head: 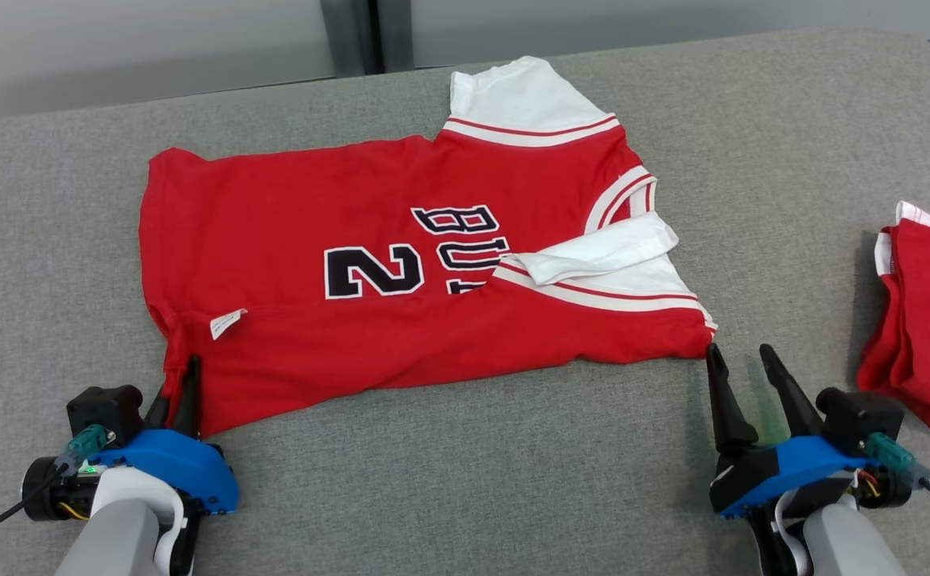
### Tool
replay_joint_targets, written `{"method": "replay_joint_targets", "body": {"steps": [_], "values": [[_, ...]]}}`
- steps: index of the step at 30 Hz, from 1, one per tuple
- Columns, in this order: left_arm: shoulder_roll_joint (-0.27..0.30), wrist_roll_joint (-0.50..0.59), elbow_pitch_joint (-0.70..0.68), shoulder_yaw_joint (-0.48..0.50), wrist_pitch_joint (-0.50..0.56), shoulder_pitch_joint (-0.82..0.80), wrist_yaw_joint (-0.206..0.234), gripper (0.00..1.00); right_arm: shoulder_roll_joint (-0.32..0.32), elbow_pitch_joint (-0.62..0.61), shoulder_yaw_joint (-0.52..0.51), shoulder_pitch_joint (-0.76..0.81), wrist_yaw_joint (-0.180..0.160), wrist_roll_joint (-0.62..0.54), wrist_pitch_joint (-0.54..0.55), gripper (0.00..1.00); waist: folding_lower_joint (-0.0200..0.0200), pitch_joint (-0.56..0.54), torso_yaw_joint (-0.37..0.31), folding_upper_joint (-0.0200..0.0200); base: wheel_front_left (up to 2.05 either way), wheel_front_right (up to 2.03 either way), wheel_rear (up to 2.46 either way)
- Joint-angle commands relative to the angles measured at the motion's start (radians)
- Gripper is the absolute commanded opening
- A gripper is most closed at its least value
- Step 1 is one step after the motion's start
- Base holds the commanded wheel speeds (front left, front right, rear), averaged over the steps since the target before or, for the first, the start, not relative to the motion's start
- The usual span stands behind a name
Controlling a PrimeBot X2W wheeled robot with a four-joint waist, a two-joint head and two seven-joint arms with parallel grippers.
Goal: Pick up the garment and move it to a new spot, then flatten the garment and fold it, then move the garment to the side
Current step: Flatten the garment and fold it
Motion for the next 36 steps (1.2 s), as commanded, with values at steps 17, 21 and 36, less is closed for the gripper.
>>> {"method": "replay_joint_targets", "body": {"steps": [17, 21, 36], "values": [[0.036, -0.148, -0.052, -0.144, 0.026, 0.010, -0.002, 0.00, 0.000, 0.260, 0.052, -0.187, 0.000, 0.038, 0.004, 0.00, 0.0002, 0.027, 0.055, 0.0001, 0.00, 0.00, 0.00], [0.051, -0.156, -0.101, -0.113, 0.019, 0.012, -0.002, 0.00, -0.004, 0.190, 0.008, -0.165, 0.000, 0.020, -0.002, 0.00, 0.0002, -0.002, 0.055, 0.0001, 0.00, 0.00, 0.00], [0.005, -0.089, -0.088, 0.000, 0.017, 0.168, 0.002, 0.00, -0.006, 0.167, -0.022, 0.018, 0.000, 0.015, -0.002, 0.00, 0.0002, -0.227, 0.073, 0.0001, 0.00, 0.00, 0.00]]}}
